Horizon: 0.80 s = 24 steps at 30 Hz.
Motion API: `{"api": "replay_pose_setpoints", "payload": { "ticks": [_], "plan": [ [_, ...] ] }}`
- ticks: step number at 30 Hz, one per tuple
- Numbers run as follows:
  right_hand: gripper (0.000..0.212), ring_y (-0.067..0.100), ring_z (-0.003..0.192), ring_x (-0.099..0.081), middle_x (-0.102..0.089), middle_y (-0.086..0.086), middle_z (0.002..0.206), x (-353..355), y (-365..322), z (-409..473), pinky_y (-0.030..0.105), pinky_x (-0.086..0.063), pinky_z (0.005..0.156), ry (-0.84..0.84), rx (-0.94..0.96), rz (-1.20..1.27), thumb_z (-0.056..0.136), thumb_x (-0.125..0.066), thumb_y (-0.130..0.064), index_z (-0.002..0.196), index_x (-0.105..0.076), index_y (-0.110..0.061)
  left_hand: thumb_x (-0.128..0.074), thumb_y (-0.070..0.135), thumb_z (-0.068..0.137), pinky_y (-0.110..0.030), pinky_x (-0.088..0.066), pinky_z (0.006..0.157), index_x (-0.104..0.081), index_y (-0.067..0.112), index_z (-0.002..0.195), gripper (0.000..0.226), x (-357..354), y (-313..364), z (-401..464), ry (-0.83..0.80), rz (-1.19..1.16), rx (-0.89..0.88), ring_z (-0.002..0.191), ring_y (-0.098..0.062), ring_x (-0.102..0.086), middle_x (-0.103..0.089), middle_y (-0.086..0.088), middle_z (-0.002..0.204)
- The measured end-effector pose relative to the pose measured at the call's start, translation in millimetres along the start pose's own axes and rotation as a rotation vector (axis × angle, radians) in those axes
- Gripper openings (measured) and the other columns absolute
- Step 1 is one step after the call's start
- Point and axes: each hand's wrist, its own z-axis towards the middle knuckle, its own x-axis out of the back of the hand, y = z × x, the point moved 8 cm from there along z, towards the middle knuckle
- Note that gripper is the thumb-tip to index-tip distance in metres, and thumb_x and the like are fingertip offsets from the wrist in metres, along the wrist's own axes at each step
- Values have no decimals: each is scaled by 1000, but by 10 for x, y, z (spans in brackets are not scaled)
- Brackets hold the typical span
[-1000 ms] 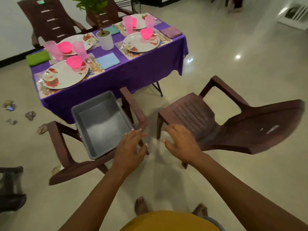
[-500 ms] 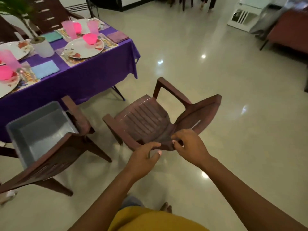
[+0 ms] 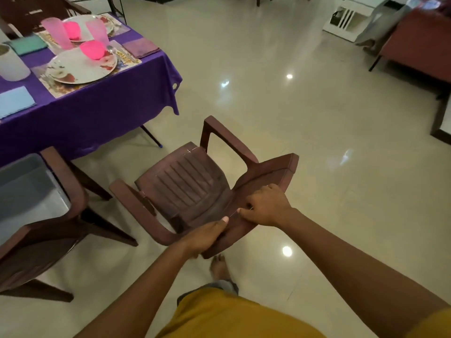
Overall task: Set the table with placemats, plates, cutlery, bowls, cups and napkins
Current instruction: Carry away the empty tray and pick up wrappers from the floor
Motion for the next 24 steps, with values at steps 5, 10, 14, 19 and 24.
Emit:
{"api": "replay_pose_setpoints", "payload": {
  "ticks": [5,10,14,19,24],
  "plan": [
    [55,26,123,-52,-66,1,127,-37,426,469,50,-26,113,-172,-56,-147,93,-42,-65,120,-71,-27,-43,75,94,-42,-42,117,-60,27,145,72,120,-350,367,-22,96,212,132,-20,-58,-60,0,148],
    [47,37,134,-42,-54,13,142,-45,799,882,59,-23,115,-172,-102,-293,93,-50,-54,125,-68,-25,-31,85,71,-42,-43,116,-52,32,151,99,237,-934,777,93,197,355,137,-25,-53,-51,-2,156],
    [46,44,129,-47,-53,15,138,-21,971,1121,65,-31,110,-242,-165,-339,96,-49,-40,135,-60,-17,-31,63,86,-38,-44,112,-46,31,154,77,324,-758,526,233,246,481,138,-28,-51,-47,-3,159],
    [41,29,104,-68,-68,1,113,-22,1216,1402,47,-56,90,-313,-187,-180,94,-49,-38,128,-64,-20,-42,53,89,-38,-49,105,-41,35,153,66,330,-550,244,333,162,628,132,-31,-55,-52,-8,152],
    [60,21,85,-61,-65,-2,100,-17,1361,1507,33,-46,73,-436,-225,76,77,-57,-62,122,-65,-22,-55,46,101,-39,-45,113,-46,22,152,57,284,-471,111,383,-137,741,135,-28,-55,-52,-9,153]
  ]
}}
